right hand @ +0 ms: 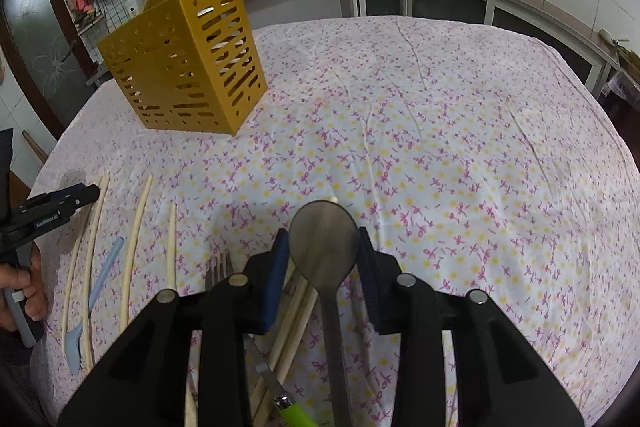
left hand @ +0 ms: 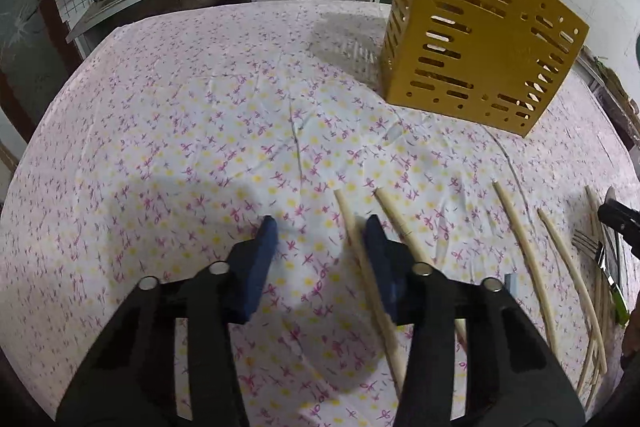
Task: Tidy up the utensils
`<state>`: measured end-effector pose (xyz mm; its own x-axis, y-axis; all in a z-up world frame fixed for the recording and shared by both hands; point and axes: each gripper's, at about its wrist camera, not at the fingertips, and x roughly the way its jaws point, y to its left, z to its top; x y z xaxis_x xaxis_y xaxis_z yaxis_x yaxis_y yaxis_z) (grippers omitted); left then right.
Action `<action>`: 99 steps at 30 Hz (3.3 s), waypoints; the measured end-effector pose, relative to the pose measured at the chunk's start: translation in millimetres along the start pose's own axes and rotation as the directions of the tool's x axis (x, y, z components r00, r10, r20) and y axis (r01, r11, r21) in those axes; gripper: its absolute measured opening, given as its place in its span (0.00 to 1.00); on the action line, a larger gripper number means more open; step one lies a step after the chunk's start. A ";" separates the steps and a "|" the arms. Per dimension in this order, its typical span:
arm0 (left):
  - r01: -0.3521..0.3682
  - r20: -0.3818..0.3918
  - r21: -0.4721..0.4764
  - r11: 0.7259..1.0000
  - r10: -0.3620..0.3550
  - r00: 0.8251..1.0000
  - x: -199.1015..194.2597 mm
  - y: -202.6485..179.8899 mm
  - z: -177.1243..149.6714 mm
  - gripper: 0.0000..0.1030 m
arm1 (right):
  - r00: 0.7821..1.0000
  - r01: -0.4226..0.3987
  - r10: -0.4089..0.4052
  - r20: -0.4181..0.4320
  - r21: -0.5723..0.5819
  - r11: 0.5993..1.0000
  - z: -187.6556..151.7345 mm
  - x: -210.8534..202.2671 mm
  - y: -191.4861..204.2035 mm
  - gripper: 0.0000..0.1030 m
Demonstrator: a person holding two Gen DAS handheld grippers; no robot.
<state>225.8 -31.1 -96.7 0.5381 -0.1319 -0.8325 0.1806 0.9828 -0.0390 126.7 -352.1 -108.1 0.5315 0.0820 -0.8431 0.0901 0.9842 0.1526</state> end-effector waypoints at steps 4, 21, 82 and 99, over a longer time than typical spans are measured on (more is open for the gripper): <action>0.017 -0.035 0.043 0.999 -0.015 0.999 -2.4 -14.2 5.1 0.12 | 1.000 0.004 -0.004 -0.008 0.001 1.000 -0.2 3.1 -0.7 0.33; 0.045 0.022 0.019 0.999 -0.045 0.999 -21.0 -16.7 3.1 0.04 | 0.998 -0.020 0.020 0.066 0.006 1.000 0.5 -14.2 -8.4 0.33; 0.115 0.422 0.085 0.990 -0.140 0.896 -181.9 -47.7 47.6 0.04 | 0.904 -0.126 0.145 0.402 -0.074 0.989 55.6 -142.4 19.8 0.28; 0.133 0.317 0.036 0.990 -0.138 0.938 -127.5 -19.2 33.8 0.04 | 0.974 -0.226 0.215 -0.070 -0.348 0.910 30.7 13.8 82.7 0.48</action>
<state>181.6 -37.6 28.9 0.7412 -0.3001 -0.6005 0.2801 0.9512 -0.1295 167.3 -274.4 -91.3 0.4781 0.3026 -0.8245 -0.3311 0.9316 0.1500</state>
